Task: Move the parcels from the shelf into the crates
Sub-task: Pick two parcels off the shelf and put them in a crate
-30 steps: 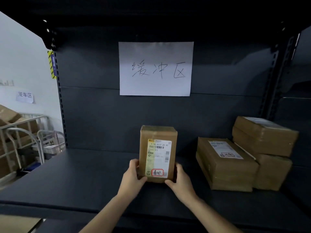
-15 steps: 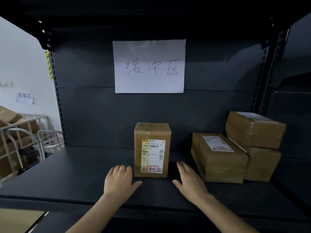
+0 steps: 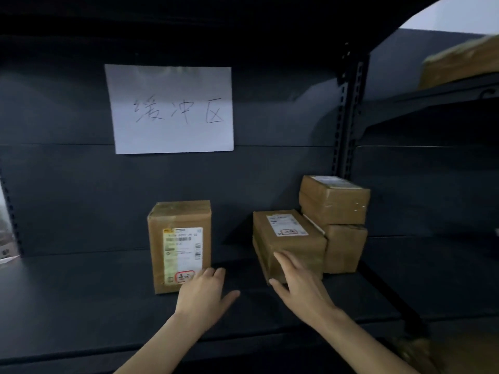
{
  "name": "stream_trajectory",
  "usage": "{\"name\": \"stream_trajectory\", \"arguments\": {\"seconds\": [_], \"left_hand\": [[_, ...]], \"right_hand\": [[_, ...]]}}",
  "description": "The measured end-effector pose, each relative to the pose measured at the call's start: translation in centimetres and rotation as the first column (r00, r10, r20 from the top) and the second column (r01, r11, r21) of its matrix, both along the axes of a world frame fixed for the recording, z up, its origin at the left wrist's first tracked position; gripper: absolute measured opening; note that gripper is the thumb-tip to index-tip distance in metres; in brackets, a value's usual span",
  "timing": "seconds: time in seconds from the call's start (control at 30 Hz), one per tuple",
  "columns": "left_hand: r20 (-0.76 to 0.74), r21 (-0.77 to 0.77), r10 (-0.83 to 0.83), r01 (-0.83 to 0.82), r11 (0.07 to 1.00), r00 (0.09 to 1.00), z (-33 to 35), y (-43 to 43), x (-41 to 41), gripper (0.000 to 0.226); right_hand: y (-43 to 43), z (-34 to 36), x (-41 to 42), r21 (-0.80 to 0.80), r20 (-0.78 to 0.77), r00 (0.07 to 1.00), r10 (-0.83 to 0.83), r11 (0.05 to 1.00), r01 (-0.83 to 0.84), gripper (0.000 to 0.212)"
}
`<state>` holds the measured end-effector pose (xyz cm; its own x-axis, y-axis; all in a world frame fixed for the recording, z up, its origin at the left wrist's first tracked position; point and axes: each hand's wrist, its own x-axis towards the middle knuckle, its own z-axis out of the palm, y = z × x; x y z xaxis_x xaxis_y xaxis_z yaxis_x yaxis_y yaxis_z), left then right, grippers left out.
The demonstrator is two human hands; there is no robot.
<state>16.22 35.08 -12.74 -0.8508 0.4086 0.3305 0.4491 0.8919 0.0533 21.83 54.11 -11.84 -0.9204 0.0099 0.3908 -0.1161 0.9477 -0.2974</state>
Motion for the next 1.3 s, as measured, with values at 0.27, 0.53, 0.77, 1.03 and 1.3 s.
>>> {"name": "stream_trajectory", "arguments": {"seconds": [0.27, 0.53, 0.77, 1.03, 1.3], "left_hand": [[-0.098, 0.043, -0.18, 0.184, 0.982, 0.979, 3.0, 7.1, -0.6, 0.056], [-0.138, 0.091, -0.243, 0.257, 0.962, 0.96, 7.9, 14.1, -2.5, 0.057], [0.078, 0.304, -0.281, 0.246, 0.921, 0.957, 10.6, 20.3, -4.9, 0.061], [0.344, 0.57, -0.349, 0.101, 0.815, 0.872, 11.1, 23.5, -7.1, 0.069], [0.215, 0.833, -0.504, 0.112, 0.541, 0.836, 10.7, 21.9, -4.7, 0.046]], "right_hand": [[7.5, 2.3, 2.9, 0.016, -0.091, 0.982, -0.165, 0.986, 0.167, 0.058], [14.8, 6.1, 2.7, -0.104, -0.168, 0.944, -0.284, 0.957, 0.269, 0.053], [18.7, 9.0, -2.0, -0.371, -0.088, 0.927, -0.365, 0.875, 0.31, 0.059], [19.3, 9.5, -5.1, -0.57, 0.068, 0.94, -0.333, 0.76, 0.311, 0.057], [17.2, 7.2, -3.8, -0.74, -0.163, 0.955, -0.248, 0.671, 0.048, 0.022]]}}
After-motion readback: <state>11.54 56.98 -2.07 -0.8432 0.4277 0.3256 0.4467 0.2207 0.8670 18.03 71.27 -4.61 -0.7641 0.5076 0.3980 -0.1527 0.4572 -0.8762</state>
